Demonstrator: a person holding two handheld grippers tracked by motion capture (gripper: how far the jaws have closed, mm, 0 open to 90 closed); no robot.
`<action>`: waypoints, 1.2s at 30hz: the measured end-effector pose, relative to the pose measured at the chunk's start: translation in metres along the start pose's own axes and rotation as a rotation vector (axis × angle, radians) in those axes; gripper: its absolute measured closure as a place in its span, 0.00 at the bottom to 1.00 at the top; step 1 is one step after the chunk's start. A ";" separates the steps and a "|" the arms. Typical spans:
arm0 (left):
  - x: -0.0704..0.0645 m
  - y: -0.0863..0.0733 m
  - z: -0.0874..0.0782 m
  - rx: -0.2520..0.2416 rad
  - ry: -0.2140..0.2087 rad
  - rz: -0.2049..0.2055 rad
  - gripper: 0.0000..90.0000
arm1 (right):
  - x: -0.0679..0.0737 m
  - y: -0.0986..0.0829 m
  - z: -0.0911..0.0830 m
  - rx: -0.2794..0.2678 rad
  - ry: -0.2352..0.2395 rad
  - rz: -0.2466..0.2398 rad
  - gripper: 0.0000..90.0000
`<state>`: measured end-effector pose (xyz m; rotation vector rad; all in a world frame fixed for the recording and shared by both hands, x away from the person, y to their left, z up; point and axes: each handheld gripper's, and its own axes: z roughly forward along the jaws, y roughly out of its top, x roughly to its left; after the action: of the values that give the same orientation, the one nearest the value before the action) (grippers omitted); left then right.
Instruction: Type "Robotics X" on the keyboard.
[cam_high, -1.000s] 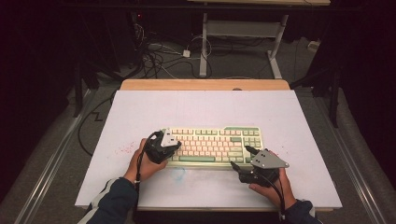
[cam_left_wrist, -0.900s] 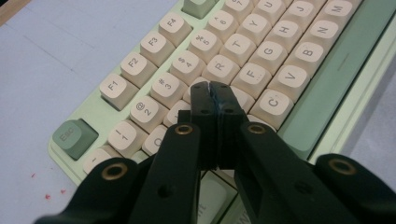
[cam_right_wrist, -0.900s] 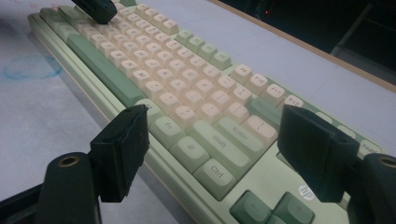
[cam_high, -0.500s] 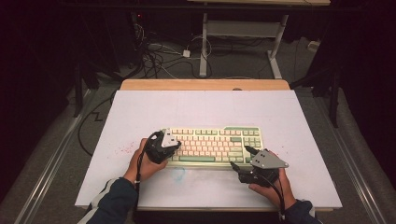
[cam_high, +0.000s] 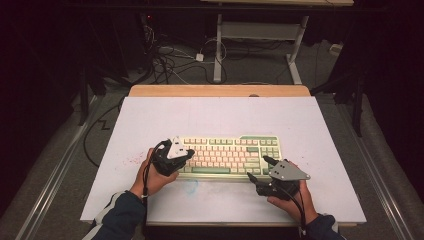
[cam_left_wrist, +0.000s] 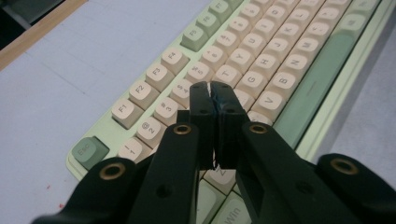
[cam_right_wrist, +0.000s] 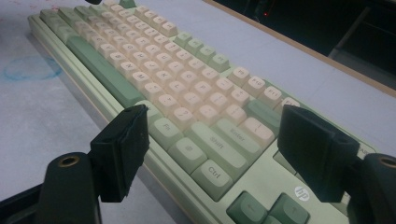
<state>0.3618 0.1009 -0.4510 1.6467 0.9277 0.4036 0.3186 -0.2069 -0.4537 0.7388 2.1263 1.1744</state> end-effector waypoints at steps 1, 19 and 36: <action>-0.001 0.001 -0.001 -0.002 -0.007 -0.001 0.96 | 0.000 0.000 0.000 0.000 -0.001 0.000 0.29; -0.026 0.001 -0.012 0.001 -0.108 -0.009 0.96 | 0.000 0.001 -0.001 -0.004 -0.004 0.000 0.29; -0.040 -0.015 -0.001 0.075 -0.148 0.018 0.95 | 0.001 0.001 0.000 0.002 0.000 -0.008 0.29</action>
<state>0.3310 0.0721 -0.4561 1.7293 0.8262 0.2582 0.3178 -0.2059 -0.4533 0.7306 2.1287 1.1679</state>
